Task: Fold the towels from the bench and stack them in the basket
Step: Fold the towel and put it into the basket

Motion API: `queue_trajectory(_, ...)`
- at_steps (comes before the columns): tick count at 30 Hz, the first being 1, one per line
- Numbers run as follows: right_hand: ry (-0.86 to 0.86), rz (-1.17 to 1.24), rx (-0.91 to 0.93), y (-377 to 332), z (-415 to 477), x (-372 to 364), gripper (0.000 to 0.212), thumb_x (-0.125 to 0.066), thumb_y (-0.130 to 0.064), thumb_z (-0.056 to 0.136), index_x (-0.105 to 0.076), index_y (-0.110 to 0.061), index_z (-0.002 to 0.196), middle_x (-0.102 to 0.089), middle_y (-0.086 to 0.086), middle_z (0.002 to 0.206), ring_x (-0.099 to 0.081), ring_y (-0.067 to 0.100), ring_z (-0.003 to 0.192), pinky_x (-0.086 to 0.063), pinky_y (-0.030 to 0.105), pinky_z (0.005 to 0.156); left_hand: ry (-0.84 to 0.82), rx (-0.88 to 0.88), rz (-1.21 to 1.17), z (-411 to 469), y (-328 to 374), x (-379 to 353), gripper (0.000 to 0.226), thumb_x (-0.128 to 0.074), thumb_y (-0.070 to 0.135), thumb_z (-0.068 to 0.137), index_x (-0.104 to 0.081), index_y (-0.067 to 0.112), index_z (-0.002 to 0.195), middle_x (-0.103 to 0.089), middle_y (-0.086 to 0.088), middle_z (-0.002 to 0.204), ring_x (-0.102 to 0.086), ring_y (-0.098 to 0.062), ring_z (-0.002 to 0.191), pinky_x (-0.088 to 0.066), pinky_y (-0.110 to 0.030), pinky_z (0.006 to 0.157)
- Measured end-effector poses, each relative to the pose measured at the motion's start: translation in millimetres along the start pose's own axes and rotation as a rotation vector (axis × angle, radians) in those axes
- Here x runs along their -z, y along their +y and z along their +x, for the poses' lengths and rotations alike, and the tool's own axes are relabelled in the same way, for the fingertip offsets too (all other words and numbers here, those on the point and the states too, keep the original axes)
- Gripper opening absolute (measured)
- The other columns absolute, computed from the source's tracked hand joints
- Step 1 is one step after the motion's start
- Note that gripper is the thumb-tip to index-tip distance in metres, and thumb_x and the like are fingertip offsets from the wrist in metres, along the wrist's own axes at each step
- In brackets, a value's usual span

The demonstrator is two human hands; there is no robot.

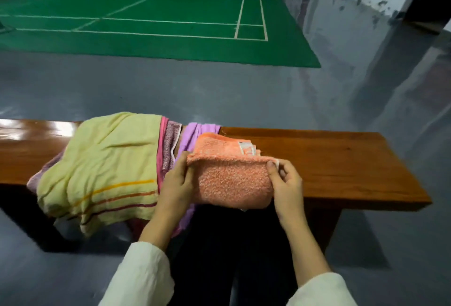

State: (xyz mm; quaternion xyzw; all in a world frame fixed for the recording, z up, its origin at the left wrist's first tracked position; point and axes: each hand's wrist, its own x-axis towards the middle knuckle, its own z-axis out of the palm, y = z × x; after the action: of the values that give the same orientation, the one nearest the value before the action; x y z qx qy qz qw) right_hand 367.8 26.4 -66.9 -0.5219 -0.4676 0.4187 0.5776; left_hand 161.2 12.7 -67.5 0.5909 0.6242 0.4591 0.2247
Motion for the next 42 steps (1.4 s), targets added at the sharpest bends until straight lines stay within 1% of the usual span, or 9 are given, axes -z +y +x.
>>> queue_trajectory(6, -0.302, 0.032, -0.256, 17.7, -6.5, 2.2, 0.008, -0.058, -0.015, 0.092, -0.066, -0.017, 0.092, -0.07, -0.003, 0.091, -0.064, 0.008, 0.082, -0.05, 0.015, 0.067, -0.003, 0.085, -0.038, 11.2, -0.3, -5.6, 0.033, -0.042, 0.033, 0.1, -0.056, 0.009, 0.119, -0.063, -0.007, 0.113, -0.055, -0.019, 0.106, -0.034, -0.018, 0.08)
queue_trajectory(8, -0.224, -0.008, -0.245, 23.1, -3.7, -0.8, 0.006, -0.06, -0.015, 0.092, -0.064, -0.018, 0.089, -0.069, -0.005, 0.086, -0.063, 0.009, 0.08, -0.05, 0.015, 0.064, -0.071, 0.13, -0.03, 12.8, -1.6, -6.8, 0.029, -0.041, 0.035, 0.1, -0.057, 0.017, 0.115, -0.061, 0.0, 0.107, -0.054, -0.013, 0.1, -0.033, -0.019, 0.075)
queue_trajectory(12, -0.1, -0.015, -0.219, 30.8, 7.2, -10.3, 0.009, -0.059, -0.015, 0.092, -0.062, -0.022, 0.089, -0.067, -0.007, 0.087, -0.062, 0.011, 0.083, -0.049, 0.024, 0.072, -0.238, 0.278, -0.123, 9.9, -19.8, -2.7, 0.055, -0.057, 0.067, 0.079, -0.065, 0.014, 0.093, -0.066, 0.013, 0.08, -0.056, -0.002, 0.075, -0.042, -0.021, 0.068)
queue_trajectory(15, -0.085, -0.047, -0.2, 35.1, 17.3, -18.9, 0.013, -0.06, -0.018, 0.092, -0.063, -0.03, 0.088, -0.068, -0.011, 0.091, -0.065, 0.011, 0.088, -0.052, 0.031, 0.079, -0.302, 0.276, -0.103, 9.8, -33.4, -3.3, 0.04, -0.06, 0.056, 0.074, -0.062, 0.016, 0.076, -0.063, 0.018, 0.063, -0.051, 0.005, 0.061, -0.041, -0.021, 0.059)
queue_trajectory(18, -0.021, -0.122, -0.193, 41.5, 31.7, -28.3, 0.008, -0.061, -0.026, 0.092, -0.062, -0.028, 0.084, -0.069, -0.008, 0.09, -0.065, 0.017, 0.089, -0.053, 0.047, 0.086, -0.186, 0.204, -0.052, 22.3, -35.3, -10.5, 0.02, -0.06, 0.038, 0.09, -0.062, 0.022, 0.101, -0.067, 0.014, 0.089, -0.057, -0.003, 0.084, -0.041, -0.024, 0.073)
queue_trajectory(20, 0.019, -0.186, -0.172, 43.9, 42.2, -35.0, 0.011, -0.06, -0.034, 0.092, -0.06, -0.026, 0.084, -0.068, -0.005, 0.087, -0.065, 0.02, 0.086, -0.052, 0.051, 0.085, -0.099, 0.167, 0.059, 34.5, -31.4, -18.1, 0.019, -0.055, 0.028, 0.095, -0.06, 0.02, 0.111, -0.067, 0.004, 0.097, -0.058, -0.012, 0.09, -0.036, -0.025, 0.07)
queue_trajectory(25, 0.053, -0.296, -0.129, 46.6, 70.6, -46.4, 0.023, -0.056, -0.04, 0.093, -0.058, -0.018, 0.091, -0.066, -0.003, 0.085, -0.063, 0.021, 0.083, -0.051, 0.051, 0.08, 0.022, 0.142, 0.242, 66.7, -31.2, -33.7, 0.028, -0.055, 0.037, 0.093, -0.052, 0.01, 0.09, -0.066, -0.02, 0.084, -0.059, -0.036, 0.08, -0.032, -0.038, 0.062)
queue_trajectory(38, 0.012, -0.61, -0.134, 70.3, 98.5, -55.6, 0.03, -0.049, -0.041, 0.097, -0.054, -0.011, 0.094, -0.061, 0.0, 0.084, -0.061, 0.021, 0.077, -0.052, 0.038, 0.069, 0.01, 0.252, 0.381, 88.0, -58.1, -54.8, 0.035, -0.056, 0.047, 0.091, -0.048, 0.013, 0.088, -0.065, -0.019, 0.082, -0.059, -0.037, 0.079, -0.028, -0.035, 0.06)
queue_trajectory(42, -0.017, -0.734, -0.164, 66.3, 96.7, -57.9, 0.031, -0.049, -0.041, 0.096, -0.054, -0.011, 0.101, -0.063, 0.007, 0.1, -0.059, 0.024, 0.09, -0.05, 0.038, 0.077, 0.022, 0.281, 0.42, 86.6, -57.9, -56.0, 0.039, -0.058, 0.048, 0.089, -0.052, 0.01, 0.098, -0.065, -0.018, 0.094, -0.059, -0.036, 0.088, -0.03, -0.034, 0.063)
